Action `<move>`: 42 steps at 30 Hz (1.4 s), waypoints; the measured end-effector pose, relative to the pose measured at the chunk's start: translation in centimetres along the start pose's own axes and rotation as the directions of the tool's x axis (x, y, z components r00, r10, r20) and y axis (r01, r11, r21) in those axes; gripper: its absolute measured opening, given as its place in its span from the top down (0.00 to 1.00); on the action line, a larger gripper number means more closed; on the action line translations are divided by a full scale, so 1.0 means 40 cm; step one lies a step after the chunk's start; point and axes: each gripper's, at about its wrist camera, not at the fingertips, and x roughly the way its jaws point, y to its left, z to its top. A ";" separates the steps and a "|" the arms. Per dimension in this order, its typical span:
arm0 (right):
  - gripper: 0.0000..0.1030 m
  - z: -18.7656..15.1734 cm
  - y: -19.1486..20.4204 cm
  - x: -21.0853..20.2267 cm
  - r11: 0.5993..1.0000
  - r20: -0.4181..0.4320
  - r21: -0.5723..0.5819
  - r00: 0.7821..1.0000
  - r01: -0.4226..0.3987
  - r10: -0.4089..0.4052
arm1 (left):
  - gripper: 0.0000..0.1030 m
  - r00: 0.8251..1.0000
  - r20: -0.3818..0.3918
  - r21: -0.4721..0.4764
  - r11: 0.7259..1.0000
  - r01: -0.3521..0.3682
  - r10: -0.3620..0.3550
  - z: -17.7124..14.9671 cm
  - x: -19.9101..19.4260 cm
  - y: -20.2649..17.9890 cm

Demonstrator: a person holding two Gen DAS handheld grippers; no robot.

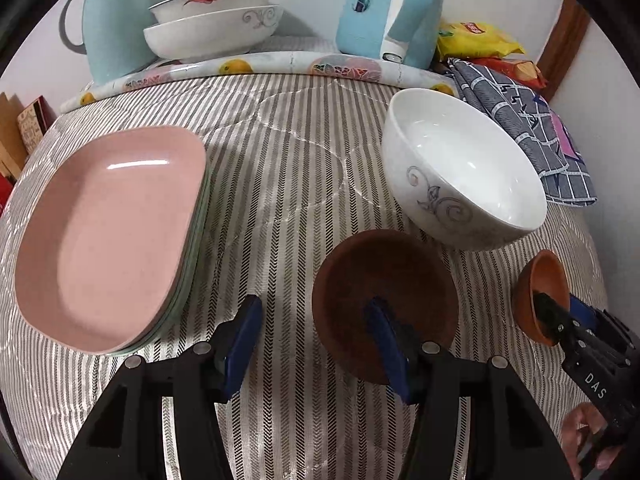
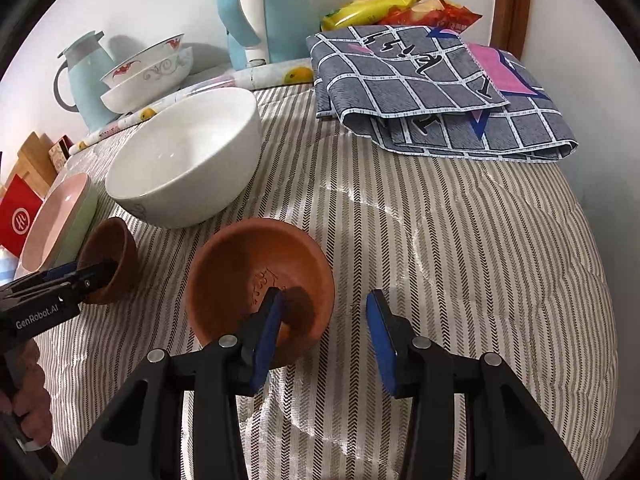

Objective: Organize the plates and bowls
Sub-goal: 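Move the left gripper to a brown bowl rim while the right gripper reaches the other brown bowl, then close both grippers on the brown bowl rims and lift the bowls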

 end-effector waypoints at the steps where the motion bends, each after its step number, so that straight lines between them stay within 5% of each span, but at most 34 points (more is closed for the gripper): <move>1: 0.55 0.001 0.000 0.001 1.000 0.002 -0.004 1.000 0.003 -0.003 | 0.48 1.000 -0.002 -0.001 1.000 0.004 -0.004 0.001 0.000 0.002; 14: 0.51 0.015 -0.012 0.011 1.000 -0.026 0.008 1.000 -0.010 0.010 | 0.44 1.000 0.013 -0.005 1.000 0.019 -0.019 -0.002 0.000 0.000; 17: 0.51 0.019 -0.010 0.012 1.000 -0.036 0.012 0.999 -0.004 0.005 | 0.49 1.000 0.023 -0.003 1.000 0.005 -0.005 -0.006 -0.002 0.001; 24: 0.81 0.025 0.026 0.005 0.999 -0.034 -0.049 0.999 -0.002 0.000 | 0.84 0.997 0.017 -0.032 0.997 0.076 -0.075 -0.005 -0.007 0.008; 42: 0.94 0.009 0.040 -0.051 1.000 0.023 -0.021 1.000 0.003 -0.002 | 0.92 0.990 0.058 -0.056 0.990 0.132 -0.129 -0.009 -0.046 0.035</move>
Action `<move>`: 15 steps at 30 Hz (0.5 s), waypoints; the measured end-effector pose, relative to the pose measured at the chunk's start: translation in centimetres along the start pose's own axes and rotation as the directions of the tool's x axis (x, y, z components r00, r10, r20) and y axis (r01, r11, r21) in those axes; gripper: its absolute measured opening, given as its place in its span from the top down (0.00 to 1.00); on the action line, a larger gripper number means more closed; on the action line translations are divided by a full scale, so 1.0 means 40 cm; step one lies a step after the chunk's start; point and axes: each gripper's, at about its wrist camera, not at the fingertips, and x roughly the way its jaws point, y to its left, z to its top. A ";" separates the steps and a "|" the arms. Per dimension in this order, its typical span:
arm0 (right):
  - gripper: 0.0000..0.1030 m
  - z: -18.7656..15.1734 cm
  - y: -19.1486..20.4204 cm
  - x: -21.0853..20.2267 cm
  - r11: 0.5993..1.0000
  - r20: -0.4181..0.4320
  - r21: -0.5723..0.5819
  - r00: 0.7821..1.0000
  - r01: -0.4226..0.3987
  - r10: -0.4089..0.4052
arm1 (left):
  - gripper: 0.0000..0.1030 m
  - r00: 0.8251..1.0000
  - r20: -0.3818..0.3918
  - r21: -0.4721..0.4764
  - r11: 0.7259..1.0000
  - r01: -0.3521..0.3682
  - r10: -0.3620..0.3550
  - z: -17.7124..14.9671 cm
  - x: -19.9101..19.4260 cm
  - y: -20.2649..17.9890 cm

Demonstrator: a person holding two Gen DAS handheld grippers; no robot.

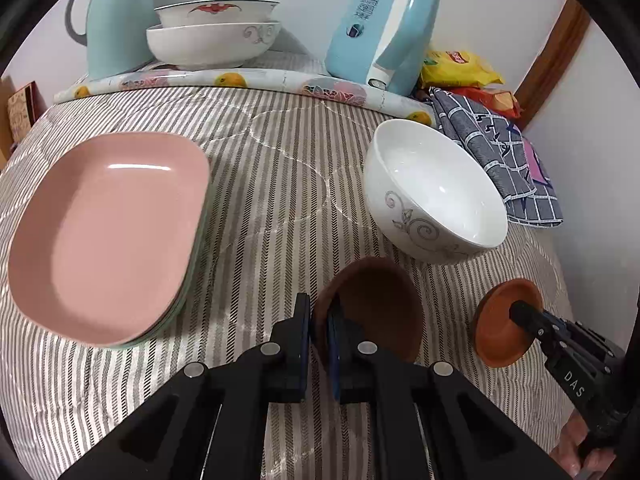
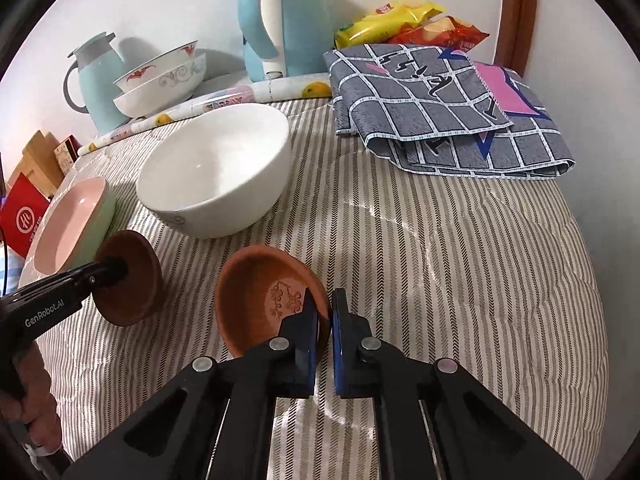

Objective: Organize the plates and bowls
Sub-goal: 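Close both grippers on the brown bowl rims and lift the bowls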

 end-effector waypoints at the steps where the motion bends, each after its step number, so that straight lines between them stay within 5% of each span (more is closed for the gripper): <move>1: 0.94 -0.002 0.001 -0.003 1.000 0.000 -0.005 1.000 0.003 -0.003 | 0.92 1.000 0.001 -0.001 1.000 -0.004 0.004 -0.003 -0.004 0.002; 15: 0.94 -0.012 -0.009 -0.071 1.000 0.042 0.018 0.999 0.020 -0.021 | 0.92 1.000 0.022 -0.007 1.000 0.010 -0.010 -0.021 -0.046 0.005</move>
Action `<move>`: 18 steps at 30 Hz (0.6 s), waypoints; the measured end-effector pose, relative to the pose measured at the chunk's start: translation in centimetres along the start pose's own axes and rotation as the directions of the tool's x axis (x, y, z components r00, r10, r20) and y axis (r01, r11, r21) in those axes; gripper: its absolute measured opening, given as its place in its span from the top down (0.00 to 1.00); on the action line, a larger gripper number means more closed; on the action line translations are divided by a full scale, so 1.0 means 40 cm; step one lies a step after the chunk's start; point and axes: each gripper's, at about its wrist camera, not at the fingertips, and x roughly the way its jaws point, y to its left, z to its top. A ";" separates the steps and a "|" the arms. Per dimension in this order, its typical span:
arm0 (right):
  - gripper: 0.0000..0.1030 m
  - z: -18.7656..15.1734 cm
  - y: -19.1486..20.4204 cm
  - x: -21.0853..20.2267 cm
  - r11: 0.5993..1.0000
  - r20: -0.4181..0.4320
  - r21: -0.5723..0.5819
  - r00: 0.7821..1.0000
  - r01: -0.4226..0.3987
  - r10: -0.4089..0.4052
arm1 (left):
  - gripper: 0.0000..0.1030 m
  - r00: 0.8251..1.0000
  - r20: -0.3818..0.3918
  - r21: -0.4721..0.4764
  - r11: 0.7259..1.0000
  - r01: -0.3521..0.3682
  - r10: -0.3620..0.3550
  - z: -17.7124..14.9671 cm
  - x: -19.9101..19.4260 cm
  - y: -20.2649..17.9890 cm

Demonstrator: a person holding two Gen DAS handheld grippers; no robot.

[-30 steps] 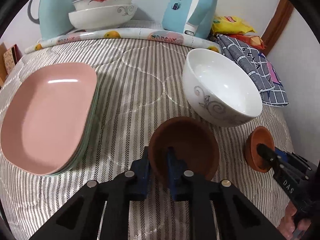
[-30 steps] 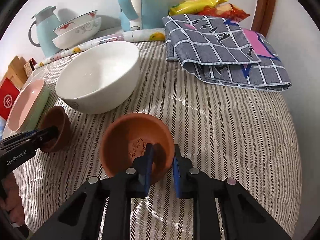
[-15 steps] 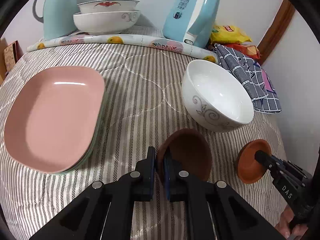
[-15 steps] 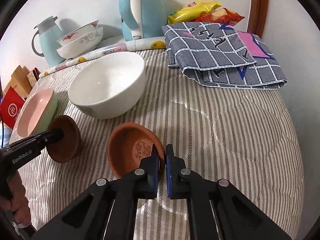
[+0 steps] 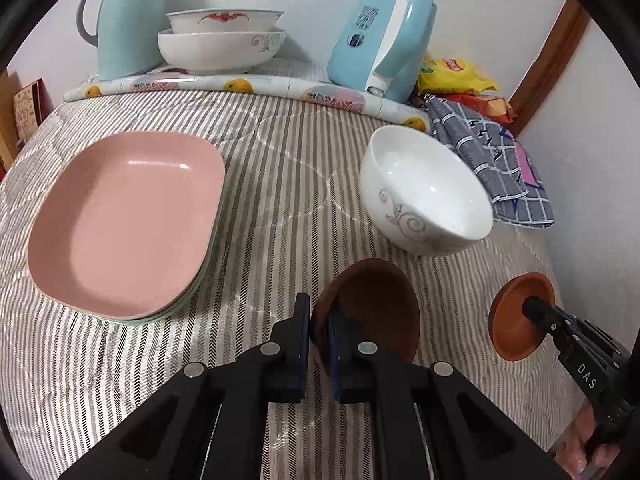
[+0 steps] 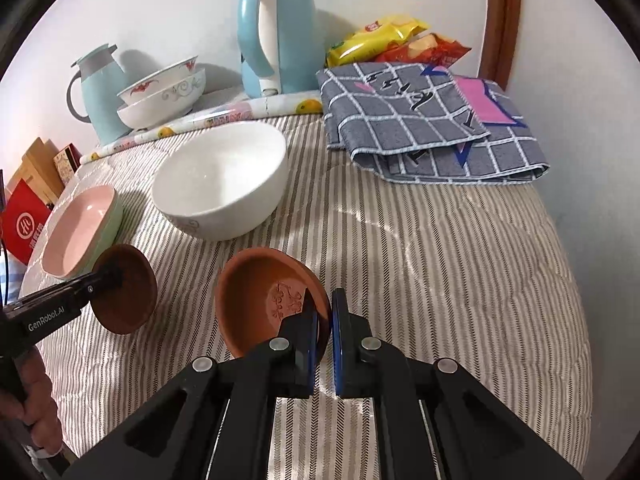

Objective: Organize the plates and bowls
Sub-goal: 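Close both grippers on the brown bowl rims and lift the bowls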

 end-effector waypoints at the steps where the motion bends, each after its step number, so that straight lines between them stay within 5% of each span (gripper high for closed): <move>1: 0.94 0.004 0.000 -0.008 1.000 0.006 0.002 1.000 0.001 -0.001 | 0.92 1.000 0.003 0.001 1.000 0.001 -0.001 0.002 -0.004 -0.002; 18: 0.94 0.076 0.014 -0.080 0.999 0.067 0.033 0.998 0.000 -0.002 | 0.92 0.997 0.072 0.024 1.000 0.015 -0.017 0.072 -0.082 -0.023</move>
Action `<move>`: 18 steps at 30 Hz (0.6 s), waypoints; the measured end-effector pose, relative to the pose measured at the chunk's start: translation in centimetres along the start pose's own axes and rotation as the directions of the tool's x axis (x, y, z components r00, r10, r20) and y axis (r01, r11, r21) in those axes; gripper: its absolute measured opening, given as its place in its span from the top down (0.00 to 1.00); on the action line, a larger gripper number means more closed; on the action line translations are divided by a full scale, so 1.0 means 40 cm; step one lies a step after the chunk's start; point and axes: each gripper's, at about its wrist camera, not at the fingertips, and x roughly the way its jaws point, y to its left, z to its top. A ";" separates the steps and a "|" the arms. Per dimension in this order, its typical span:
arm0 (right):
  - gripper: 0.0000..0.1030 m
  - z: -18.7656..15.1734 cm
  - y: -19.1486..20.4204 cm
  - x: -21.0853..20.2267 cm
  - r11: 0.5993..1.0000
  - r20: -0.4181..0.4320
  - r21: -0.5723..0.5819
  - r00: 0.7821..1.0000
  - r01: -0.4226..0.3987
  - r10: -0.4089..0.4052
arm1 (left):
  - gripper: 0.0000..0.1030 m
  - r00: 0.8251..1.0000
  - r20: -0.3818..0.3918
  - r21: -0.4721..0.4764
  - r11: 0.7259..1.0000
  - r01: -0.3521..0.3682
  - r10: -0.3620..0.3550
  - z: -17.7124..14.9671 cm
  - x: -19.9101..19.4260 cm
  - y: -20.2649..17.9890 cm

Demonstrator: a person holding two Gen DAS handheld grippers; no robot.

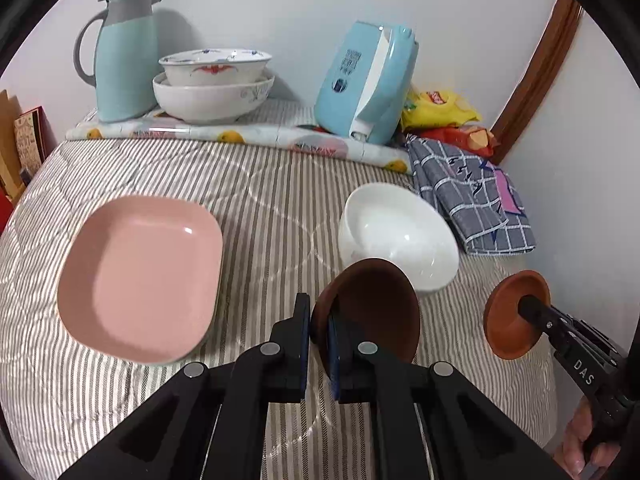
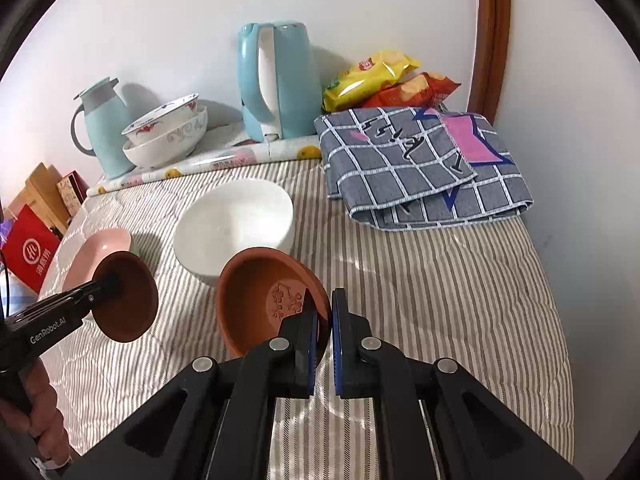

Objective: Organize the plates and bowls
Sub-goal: 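Close both grippers on the brown bowl rims and lift the bowls, then lower the right gripper's brown bowl into the white bowl while the left gripper holds its bowl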

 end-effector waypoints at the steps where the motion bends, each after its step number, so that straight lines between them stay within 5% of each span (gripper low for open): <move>1: 0.94 0.005 0.002 0.000 1.000 0.002 0.001 1.000 0.000 0.000 | 0.92 1.000 0.002 0.003 1.000 0.002 -0.002 0.004 -0.002 -0.001; 18: 0.94 0.101 0.058 0.017 0.999 0.028 -0.015 0.999 -0.042 0.043 | 0.92 0.999 0.025 -0.008 0.999 -0.037 0.037 0.077 -0.012 0.034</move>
